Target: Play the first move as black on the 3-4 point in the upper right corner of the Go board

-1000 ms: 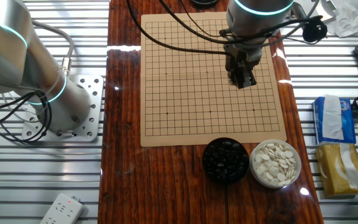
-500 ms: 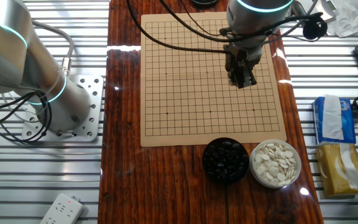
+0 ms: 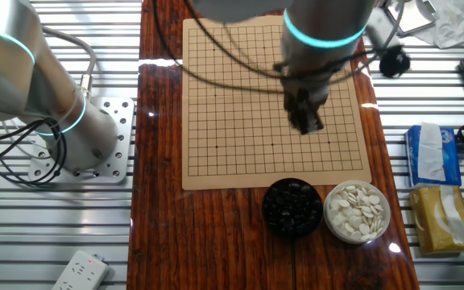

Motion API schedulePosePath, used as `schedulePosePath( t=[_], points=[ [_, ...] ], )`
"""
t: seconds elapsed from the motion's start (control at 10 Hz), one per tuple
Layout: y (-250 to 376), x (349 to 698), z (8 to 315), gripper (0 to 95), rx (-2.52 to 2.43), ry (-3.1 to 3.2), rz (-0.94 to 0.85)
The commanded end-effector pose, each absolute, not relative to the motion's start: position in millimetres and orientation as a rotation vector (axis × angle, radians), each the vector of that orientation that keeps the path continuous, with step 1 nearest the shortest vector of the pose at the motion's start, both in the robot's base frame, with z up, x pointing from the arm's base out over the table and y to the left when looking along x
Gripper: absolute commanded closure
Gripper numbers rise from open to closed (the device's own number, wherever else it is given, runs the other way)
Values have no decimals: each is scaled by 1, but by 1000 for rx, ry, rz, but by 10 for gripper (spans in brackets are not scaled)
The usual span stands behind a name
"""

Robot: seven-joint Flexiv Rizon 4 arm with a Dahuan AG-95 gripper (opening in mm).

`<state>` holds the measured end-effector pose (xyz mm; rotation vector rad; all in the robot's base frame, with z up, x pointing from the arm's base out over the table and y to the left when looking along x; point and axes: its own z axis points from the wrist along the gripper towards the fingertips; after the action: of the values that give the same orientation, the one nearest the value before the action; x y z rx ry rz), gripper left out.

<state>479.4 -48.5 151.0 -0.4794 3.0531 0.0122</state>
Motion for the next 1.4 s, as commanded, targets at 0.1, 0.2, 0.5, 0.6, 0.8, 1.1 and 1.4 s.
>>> schedulePosePath(
  t=[0.1, 0.2, 0.5, 0.6, 0.8, 1.1, 1.4],
  points=[
    [-72, 480, 141, 950, -471, 3032, 61],
    [-81, 480, 137, 950, -483, 3028, 65],
    [-114, 483, 140, 950, -569, 3076, 58],
    [-118, 486, 144, 950, -591, 3118, 24],
    [-119, 488, 145, 950, -589, 3153, -1],
    [-118, 488, 144, 950, -631, 3136, -4],
    [-117, 486, 143, 950, -653, 3125, -3]
  ],
)
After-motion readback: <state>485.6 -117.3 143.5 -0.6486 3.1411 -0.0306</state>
